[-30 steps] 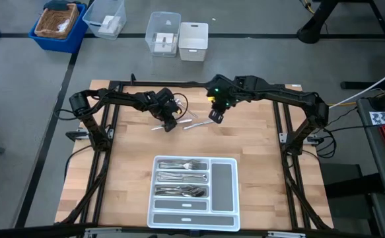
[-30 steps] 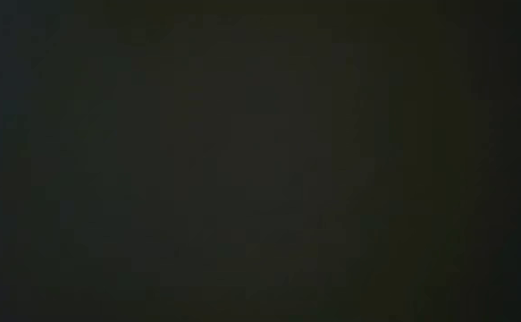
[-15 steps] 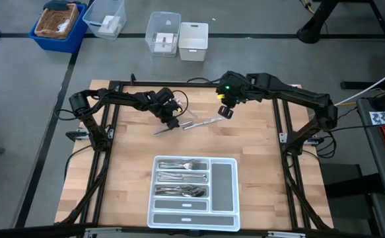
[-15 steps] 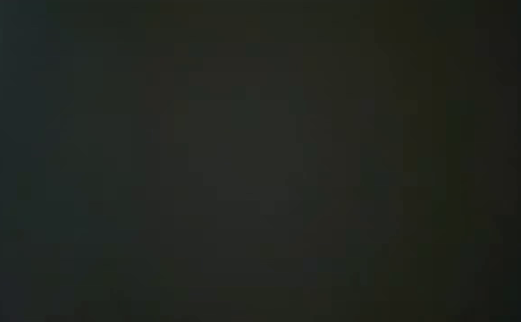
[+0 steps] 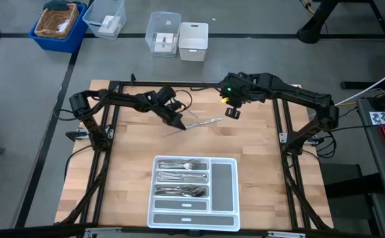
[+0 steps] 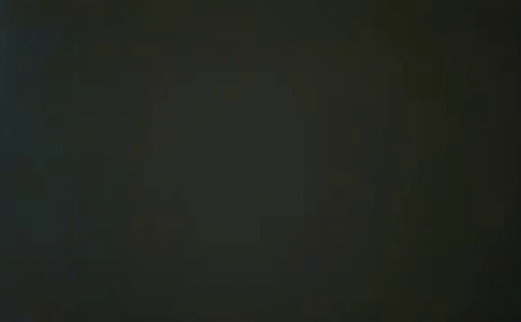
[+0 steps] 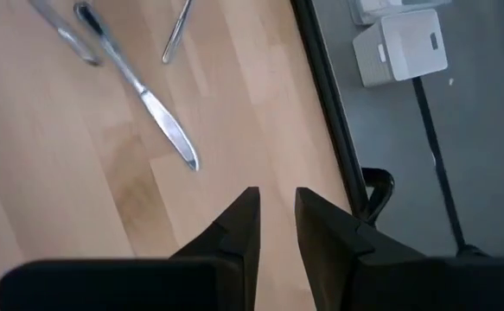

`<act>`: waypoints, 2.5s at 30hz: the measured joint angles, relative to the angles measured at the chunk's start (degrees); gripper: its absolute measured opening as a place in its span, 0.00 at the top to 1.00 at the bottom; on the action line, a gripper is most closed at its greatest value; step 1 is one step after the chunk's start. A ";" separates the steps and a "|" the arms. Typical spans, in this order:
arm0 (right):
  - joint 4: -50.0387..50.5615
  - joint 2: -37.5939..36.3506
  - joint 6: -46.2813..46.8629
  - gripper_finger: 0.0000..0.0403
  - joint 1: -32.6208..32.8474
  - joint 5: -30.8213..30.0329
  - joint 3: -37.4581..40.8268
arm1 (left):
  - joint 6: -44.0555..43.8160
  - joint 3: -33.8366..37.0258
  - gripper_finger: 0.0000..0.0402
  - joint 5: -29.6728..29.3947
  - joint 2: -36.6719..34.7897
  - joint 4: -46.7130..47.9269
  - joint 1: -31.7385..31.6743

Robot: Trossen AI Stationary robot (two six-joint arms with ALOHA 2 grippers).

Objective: Sort silverware
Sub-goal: Put the silver knife into the middle section of the white silverware tray

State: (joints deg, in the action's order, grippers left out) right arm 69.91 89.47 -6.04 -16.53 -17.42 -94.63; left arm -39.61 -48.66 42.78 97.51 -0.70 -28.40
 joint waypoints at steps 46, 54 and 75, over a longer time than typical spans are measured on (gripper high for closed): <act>6.60 -0.11 39.56 0.81 18.73 18.58 0.00 | 54.14 0.00 0.89 7.02 0.00 -35.97 31.07; 5.93 -0.11 49.53 0.81 28.20 17.56 0.01 | 74.79 0.00 0.89 6.97 0.00 -37.55 31.95; -35.10 10.98 108.07 0.81 45.41 -3.53 0.31 | 102.08 0.02 0.89 -0.64 0.00 -32.73 32.17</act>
State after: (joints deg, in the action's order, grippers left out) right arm 34.81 100.45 102.04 28.87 -20.95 -94.32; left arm 62.46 -48.64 42.14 97.51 -33.43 3.77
